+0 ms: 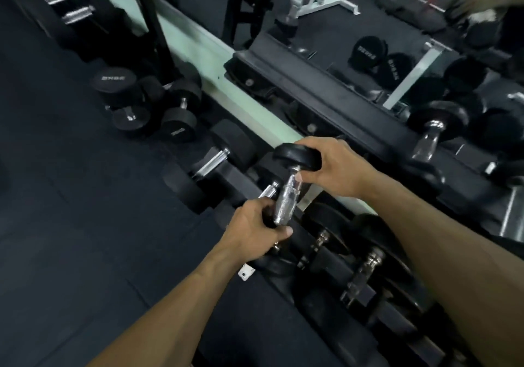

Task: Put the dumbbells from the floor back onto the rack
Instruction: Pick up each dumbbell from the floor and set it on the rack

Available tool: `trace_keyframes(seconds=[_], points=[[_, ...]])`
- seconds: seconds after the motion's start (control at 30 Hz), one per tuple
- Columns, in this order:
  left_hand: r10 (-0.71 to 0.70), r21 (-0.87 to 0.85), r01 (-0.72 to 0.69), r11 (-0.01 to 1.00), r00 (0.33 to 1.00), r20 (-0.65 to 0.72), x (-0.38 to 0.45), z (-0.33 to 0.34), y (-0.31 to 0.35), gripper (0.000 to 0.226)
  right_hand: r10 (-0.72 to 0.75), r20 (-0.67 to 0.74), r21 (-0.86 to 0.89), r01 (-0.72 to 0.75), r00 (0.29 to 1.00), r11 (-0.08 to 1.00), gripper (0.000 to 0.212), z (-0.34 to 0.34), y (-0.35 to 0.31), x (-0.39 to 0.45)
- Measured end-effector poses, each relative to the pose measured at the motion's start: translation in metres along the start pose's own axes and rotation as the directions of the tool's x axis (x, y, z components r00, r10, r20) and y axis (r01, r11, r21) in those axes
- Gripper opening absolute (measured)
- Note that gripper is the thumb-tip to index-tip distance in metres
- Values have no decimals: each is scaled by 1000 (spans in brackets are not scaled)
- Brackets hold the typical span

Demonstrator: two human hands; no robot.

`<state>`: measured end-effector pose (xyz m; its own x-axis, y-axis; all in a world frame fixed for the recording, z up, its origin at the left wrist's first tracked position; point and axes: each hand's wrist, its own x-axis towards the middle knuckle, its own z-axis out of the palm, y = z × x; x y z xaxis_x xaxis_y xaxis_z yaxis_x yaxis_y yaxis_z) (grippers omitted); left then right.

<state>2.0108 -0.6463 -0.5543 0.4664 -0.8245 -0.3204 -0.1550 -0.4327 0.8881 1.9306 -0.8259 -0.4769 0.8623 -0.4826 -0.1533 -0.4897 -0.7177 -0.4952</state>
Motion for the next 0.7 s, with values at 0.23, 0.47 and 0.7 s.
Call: trace_keyframes(seconds=[0.23, 0.47, 0.7], points=[[117, 21, -121, 992, 984, 138, 61, -24, 65, 22, 134, -124, -47, -141, 983, 989, 41, -74, -5, 21], [160, -14, -161, 987, 966, 204, 128, -23, 128, 22, 206, -203, -49, -220, 957, 974, 45, -144, 17, 58], [87, -12, -87, 996, 976, 198, 199, 9, 171, 27, 171, -175, -58, -184, 970, 981, 45, -186, 86, 110]])
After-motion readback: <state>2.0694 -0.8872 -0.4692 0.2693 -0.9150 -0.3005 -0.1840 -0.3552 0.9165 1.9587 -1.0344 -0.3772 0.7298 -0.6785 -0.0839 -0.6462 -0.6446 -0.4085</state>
